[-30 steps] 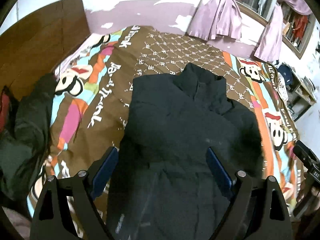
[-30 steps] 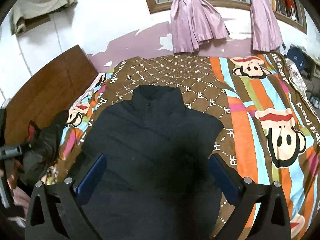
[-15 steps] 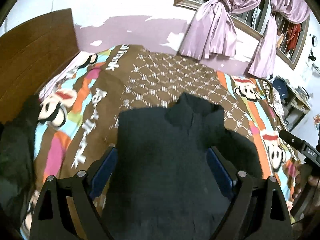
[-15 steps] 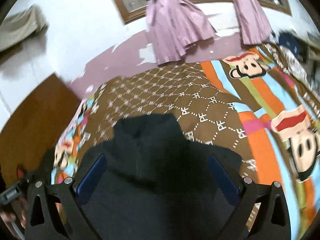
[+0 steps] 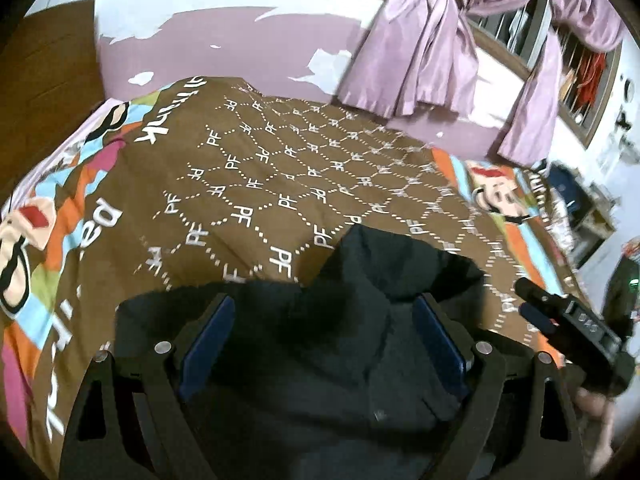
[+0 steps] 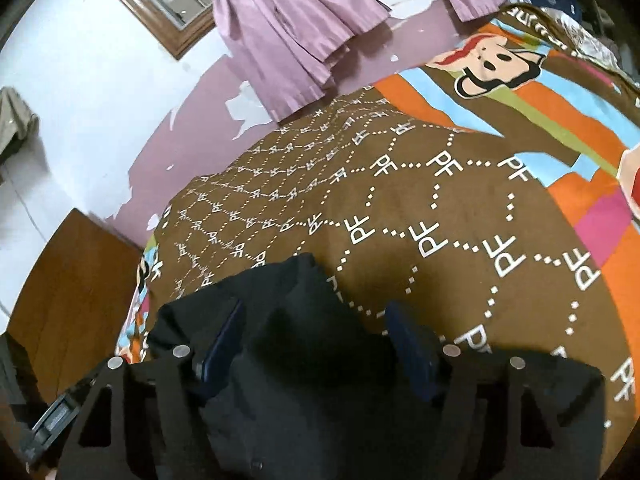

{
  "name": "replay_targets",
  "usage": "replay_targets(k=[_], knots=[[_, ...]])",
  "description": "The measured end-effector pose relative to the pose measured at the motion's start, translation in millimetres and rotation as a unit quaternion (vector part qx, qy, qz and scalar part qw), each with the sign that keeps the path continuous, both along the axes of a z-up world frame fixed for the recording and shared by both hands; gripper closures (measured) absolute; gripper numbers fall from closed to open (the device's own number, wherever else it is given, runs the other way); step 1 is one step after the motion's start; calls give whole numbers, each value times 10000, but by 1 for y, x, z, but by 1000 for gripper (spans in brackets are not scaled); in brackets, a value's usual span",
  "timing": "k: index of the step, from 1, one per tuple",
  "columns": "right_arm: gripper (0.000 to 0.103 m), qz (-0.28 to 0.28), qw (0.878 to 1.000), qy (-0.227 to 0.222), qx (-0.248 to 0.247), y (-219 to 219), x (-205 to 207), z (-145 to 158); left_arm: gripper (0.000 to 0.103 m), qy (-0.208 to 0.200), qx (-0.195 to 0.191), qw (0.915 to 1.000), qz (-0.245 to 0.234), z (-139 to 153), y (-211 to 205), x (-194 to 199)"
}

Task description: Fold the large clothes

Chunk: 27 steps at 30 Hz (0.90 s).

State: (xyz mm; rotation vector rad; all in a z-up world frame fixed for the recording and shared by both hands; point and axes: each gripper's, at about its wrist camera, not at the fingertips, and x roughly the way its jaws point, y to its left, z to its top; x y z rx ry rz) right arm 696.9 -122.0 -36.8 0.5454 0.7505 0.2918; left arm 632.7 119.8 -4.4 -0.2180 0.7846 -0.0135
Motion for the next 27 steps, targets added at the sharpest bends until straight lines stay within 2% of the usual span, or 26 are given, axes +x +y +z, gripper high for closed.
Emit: replay_targets(k=[1, 2, 3, 4, 5, 6, 7, 9, 11, 14, 15, 17, 18, 20, 21, 23, 24, 25, 27], knots=[[34, 0, 10000, 28, -17, 2, 3, -2, 25, -8, 25, 10000, 68, -5, 0, 7], [39, 5, 9999, 73, -73, 5, 5, -4, 32, -8, -62, 9999, 96, -11, 1, 13], [51, 58, 9997, 136, -187, 10, 7, -6, 49, 10, -203, 9998, 87, -15, 2, 19], [59, 174, 9992, 177, -298, 14, 8, -8, 65, 59, -361, 9993, 86, -20, 4, 25], [73, 253, 9988, 180, -367, 17, 8, -9, 74, 173, -574, 9982, 93, -26, 8, 30], [89, 317, 9984, 163, -432, 19, 6, -10, 89, 232, -679, 9974, 68, -30, 9, 32], [98, 352, 9983, 123, -438, 20, 3, -10, 96, 249, -700, 9972, 27, -31, 9, 32], [100, 402, 9977, 78, -550, 23, -3, -7, 103, 173, -650, 9977, -86, -29, 8, 28], [101, 520, 9964, -26, -665, 24, -10, -3, 103, 115, -496, 9987, -98, -25, 7, 21], [101, 559, 9953, -227, -762, 24, -21, 3, 103, 170, -482, 9987, 45, -23, 20, 4], [98, 571, 9953, -230, -752, 24, -22, 5, 103, 184, -394, 9990, 69, -22, 22, -1], [96, 600, 9972, -150, -424, 24, -17, 6, 103, 136, -460, 9988, -91, -17, 24, -6], [79, 620, 9978, -100, -221, 23, -14, 5, 103, 58, -527, 9986, -83, -15, 24, -7], [59, 523, 9984, -197, -63, 24, -11, 5, 103, -69, -1001, 9949, 110, -10, 31, -7], [58, 475, 9985, -243, -91, 26, -9, 5, 103, -47, -1157, 9931, 179, -9, 31, -3], [58, 500, 9985, -174, -109, 29, -1, 1, 100, 6, -1065, 9941, 186, -9, 24, 8], [58, 471, 9988, -90, -116, 29, 6, -3, 93, 34, -929, 9955, 161, -9, 20, 14], [58, 426, 9990, -46, -119, 29, 10, -5, 79, 71, -793, 9967, 126, -11, 16, 19], [58, 369, 9991, 43, -182, 29, 19, -11, 61, 89, -663, 9977, 94, -20, 7, 30]])
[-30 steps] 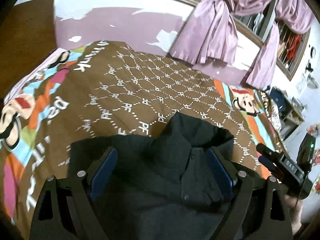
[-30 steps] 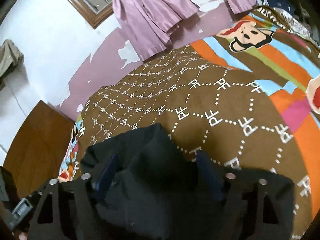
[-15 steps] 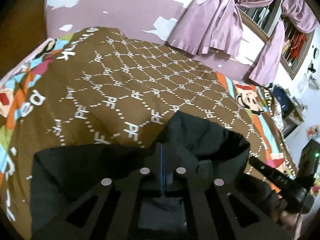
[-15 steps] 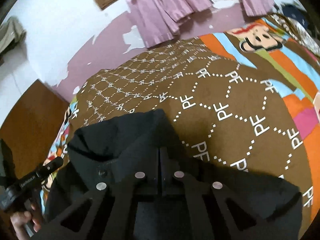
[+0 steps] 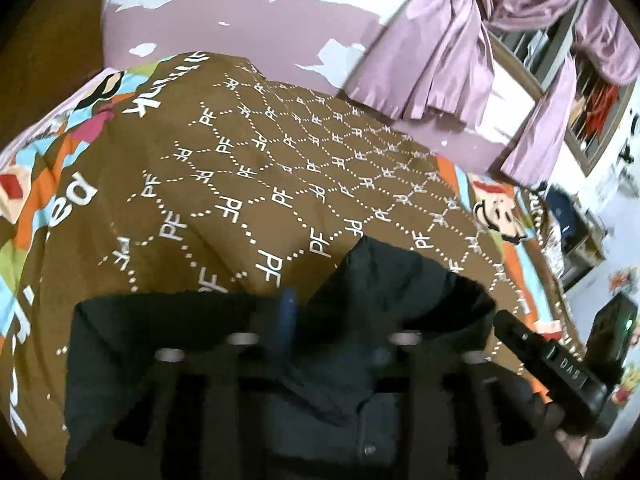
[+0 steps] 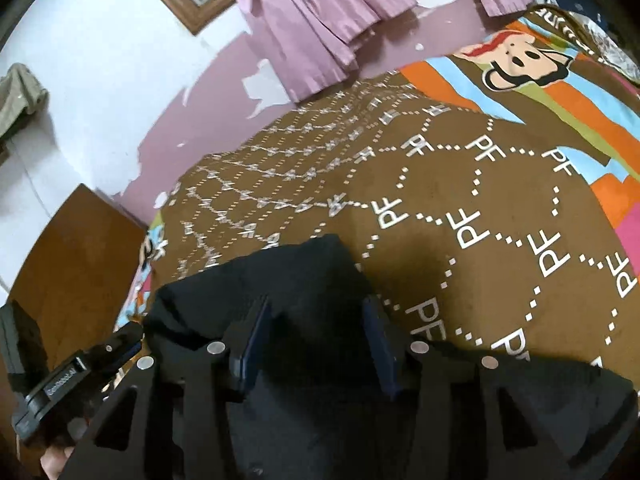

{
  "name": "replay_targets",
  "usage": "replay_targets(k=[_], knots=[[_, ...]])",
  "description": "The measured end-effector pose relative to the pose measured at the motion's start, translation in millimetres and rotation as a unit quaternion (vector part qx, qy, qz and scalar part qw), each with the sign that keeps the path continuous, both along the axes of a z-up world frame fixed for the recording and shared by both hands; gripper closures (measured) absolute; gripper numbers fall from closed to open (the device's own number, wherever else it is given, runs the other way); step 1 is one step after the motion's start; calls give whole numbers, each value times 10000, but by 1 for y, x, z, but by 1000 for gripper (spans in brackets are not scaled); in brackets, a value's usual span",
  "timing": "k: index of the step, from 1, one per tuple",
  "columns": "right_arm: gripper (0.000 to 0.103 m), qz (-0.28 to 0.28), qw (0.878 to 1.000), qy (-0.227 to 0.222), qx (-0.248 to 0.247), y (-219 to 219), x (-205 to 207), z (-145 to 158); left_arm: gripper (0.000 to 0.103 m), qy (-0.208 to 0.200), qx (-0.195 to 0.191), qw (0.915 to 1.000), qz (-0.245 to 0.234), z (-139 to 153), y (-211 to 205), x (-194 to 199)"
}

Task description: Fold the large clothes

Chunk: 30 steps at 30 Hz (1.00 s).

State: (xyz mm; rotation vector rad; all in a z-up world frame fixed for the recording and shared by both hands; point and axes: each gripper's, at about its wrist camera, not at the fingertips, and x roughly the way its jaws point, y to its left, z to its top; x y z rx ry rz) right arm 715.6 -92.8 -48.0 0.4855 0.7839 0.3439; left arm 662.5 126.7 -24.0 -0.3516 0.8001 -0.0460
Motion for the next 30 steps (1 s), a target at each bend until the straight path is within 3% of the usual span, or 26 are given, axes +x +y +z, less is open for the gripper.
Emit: replay_targets(k=[4, 7, 8, 9, 12, 16, 19, 22, 24, 27, 30], knots=[[58, -51, 10000, 10, -31, -2, 7, -8, 60, 68, -227, 9997, 25, -17, -3, 15], [73, 23, 10000, 3, -78, -1, 5, -9, 61, 208, 59, 9998, -54, -27, -13, 24], [82, 82, 9998, -29, -165, -1, 3, -9, 66, 223, 155, 9996, -52, -29, -14, 23], [88, 122, 9996, -48, -246, -1, 1, -8, 81, 239, 156, 9996, -63, -31, -14, 23], [92, 278, 9988, -202, -358, -3, -16, -2, 96, 204, 168, 9996, -35, -32, -10, 16], [94, 515, 9961, -518, -491, -20, -61, 8, 99, 2, 234, 9995, -189, -20, -5, -12], [95, 699, 9951, -560, -412, -35, -97, 9, 99, -136, 214, 9985, -475, -8, 0, -46], [96, 863, 9929, -505, -642, -33, -122, 0, 99, -109, 3, 9965, -825, -7, 8, -89], [97, 961, 9896, -339, -1012, -23, -128, -22, 99, -43, -120, 9957, -915, -14, 10, -106], [97, 959, 9865, -171, -1314, -10, -123, -50, 99, 231, 90, 9955, -918, -47, 9, -107], [96, 920, 9861, -130, -1374, -9, -120, -56, 99, 364, 16, 9963, -782, -74, 7, -98]])
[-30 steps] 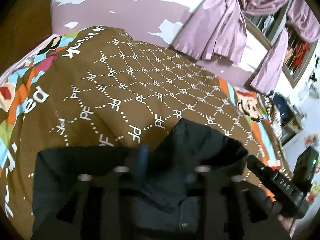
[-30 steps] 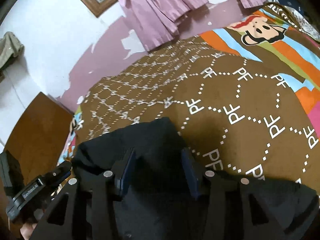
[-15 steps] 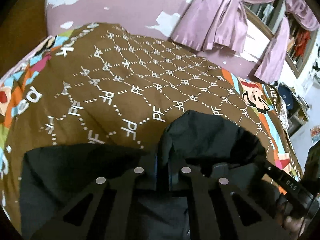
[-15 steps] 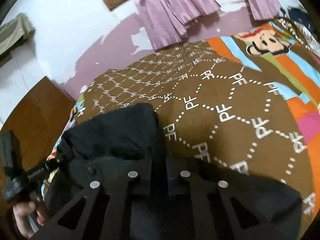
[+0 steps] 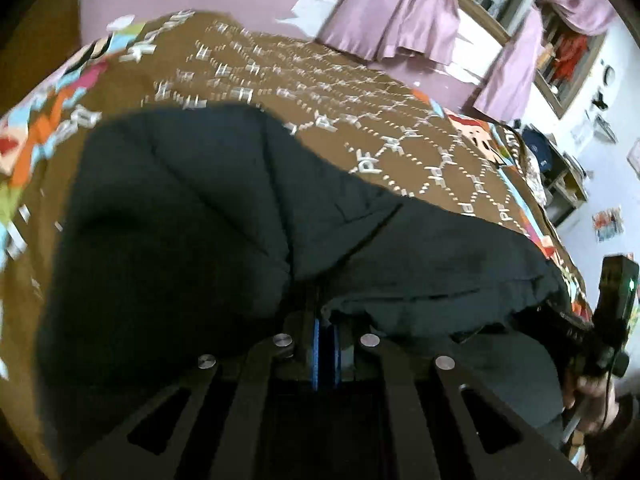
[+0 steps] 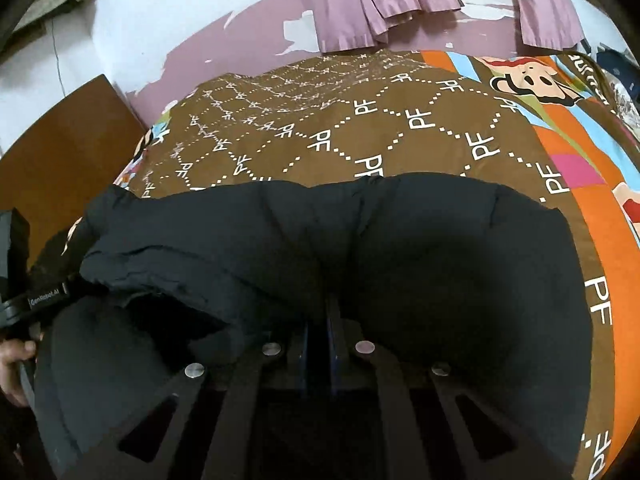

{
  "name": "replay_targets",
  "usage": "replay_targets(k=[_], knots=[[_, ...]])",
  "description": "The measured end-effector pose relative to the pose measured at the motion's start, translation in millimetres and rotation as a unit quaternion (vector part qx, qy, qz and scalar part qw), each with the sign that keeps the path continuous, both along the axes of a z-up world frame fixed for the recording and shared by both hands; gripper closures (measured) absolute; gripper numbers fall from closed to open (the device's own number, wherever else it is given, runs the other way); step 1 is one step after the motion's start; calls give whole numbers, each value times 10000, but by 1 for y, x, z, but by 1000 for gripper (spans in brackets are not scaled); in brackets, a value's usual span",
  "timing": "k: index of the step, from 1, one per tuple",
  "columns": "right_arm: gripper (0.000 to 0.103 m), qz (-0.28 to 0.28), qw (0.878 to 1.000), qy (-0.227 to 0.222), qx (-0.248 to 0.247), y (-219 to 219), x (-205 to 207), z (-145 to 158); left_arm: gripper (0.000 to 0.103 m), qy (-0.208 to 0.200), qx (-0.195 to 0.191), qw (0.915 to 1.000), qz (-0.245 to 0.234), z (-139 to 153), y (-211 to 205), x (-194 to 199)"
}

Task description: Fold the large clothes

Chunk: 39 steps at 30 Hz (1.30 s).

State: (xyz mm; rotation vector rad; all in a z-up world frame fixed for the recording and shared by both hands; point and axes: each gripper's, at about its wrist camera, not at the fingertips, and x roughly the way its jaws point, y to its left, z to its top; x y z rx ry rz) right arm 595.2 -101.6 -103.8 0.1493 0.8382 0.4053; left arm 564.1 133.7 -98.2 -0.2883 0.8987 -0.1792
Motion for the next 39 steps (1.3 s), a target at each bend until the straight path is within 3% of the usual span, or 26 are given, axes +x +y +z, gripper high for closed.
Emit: replay_targets(k=[3, 6, 9, 12, 16, 19, 23, 26, 31, 34, 36, 37, 39], knots=[[91, 38, 9995, -186, 268, -10, -10, 7, 100, -24, 170, 9999, -6, -3, -4, 1], [75, -259, 9969, -607, 432, -26, -34, 26, 100, -227, -55, 9997, -32, 0, 4, -7], [75, -728, 9883, -1228, 544, -45, -55, 51, 99, -214, -15, 9998, -19, 0, 4, -5], [75, -537, 9884, -1287, 601, -38, -41, 70, 99, -252, 126, 9996, -29, 1, 3, -8], [75, 262, 9909, -1018, 838, -12, -4, 76, 99, -282, 44, 9996, -33, 1, 5, -10], [75, 676, 9933, -435, 827, 10, 21, 51, 99, -371, 110, 9992, -108, 10, 3, -14], [75, 799, 9936, -9, 802, 14, 21, 21, 98, -920, 176, 9949, -377, 36, 4, -35], [75, 924, 9934, 36, 671, 14, 17, 22, 96, -1394, 272, 9884, -536, 55, 2, -54], [75, 1056, 9938, 87, 349, 20, 9, 18, 96, -1817, -597, 9778, -858, 80, -14, -49], [79, 977, 9948, 137, 260, 16, 5, 19, 96, -1114, -224, 9854, -1265, 69, -43, -22], [81, 972, 9949, 225, 111, 18, 3, 15, 96, -258, 543, 9880, -1422, 36, -66, 1], [82, 982, 9948, 283, -30, 20, 4, 12, 96, -6, 661, 9876, -1426, 23, -69, 8], [83, 1026, 9934, 440, -255, 28, 9, 3, 98, 225, 490, 9894, -1345, 7, -65, 17]])
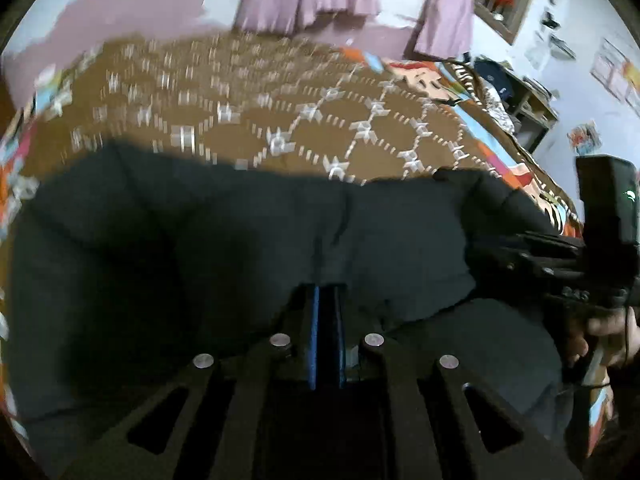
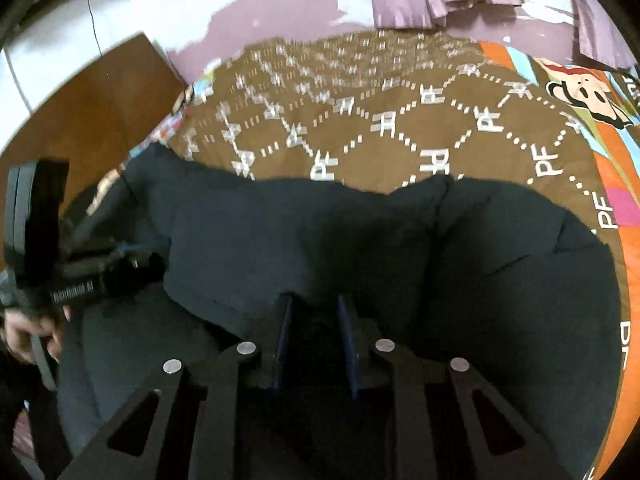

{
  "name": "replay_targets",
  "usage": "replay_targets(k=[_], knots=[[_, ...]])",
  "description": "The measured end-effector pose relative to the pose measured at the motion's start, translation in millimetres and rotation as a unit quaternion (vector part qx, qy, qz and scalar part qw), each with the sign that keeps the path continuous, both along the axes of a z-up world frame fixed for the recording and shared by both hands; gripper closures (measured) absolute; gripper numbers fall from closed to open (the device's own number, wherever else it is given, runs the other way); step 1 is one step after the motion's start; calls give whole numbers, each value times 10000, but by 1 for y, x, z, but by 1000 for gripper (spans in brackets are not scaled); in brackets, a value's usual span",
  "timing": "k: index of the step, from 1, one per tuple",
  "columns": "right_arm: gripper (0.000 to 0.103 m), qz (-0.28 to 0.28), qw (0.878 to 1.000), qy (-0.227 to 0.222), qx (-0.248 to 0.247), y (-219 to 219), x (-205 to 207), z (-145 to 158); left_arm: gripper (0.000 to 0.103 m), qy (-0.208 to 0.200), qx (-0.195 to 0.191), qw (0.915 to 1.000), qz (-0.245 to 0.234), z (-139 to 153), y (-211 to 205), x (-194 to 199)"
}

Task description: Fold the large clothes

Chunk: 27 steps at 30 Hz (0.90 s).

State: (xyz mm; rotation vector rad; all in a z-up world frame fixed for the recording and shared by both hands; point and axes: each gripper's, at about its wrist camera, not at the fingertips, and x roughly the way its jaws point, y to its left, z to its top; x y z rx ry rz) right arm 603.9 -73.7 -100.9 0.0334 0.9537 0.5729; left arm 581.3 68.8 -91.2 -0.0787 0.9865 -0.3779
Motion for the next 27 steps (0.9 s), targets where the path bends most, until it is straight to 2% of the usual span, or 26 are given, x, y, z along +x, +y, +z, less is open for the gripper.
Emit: replay_targets(k=[3, 6, 8, 9, 10, 12, 13, 16, 17, 20, 24, 27], knots=[[84, -83, 9992, 251, -284, 17, 18, -20, 102, 369, 128, 9992, 61, -14, 0, 17], [84, -179, 9974, 228, -665, 30, 27, -29, 102, 421, 823, 9957, 58, -33, -15, 29], [84, -182, 9980, 113, -599, 28, 21, -27, 102, 371, 1028, 9939, 137, -40, -24, 29], [84, -185, 9988, 87, -439, 23, 18, -24, 102, 309, 1020, 9942, 148, -43, -19, 27], [82, -215, 9997, 81, -73, 13, 13, -17, 102, 255, 946, 9951, 156, -43, -17, 26], [81, -236, 9983, 23, 534, 1, 5, -2, 102, 128, 676, 9975, 162, -41, -9, 19], [81, -128, 9975, -18, 689, 3, 3, 6, 102, 72, 461, 9988, 173, -41, -4, 16], [81, 235, 9982, 17, 549, 26, 7, 13, 102, 81, 120, 9997, 215, -43, 5, 17], [81, 397, 9974, 228, 554, 37, 11, 7, 102, 85, 111, 9997, 215, -42, 5, 16], [82, 471, 9962, 738, 45, 60, 25, -25, 102, 73, 97, 9997, 213, -41, 5, 18], [84, 363, 9954, 869, 155, 58, 36, -43, 102, 137, 162, 9995, 221, -43, 3, 16], [84, 353, 9969, 683, 153, 55, 29, -38, 102, 169, 225, 9994, 217, -44, 0, 17]])
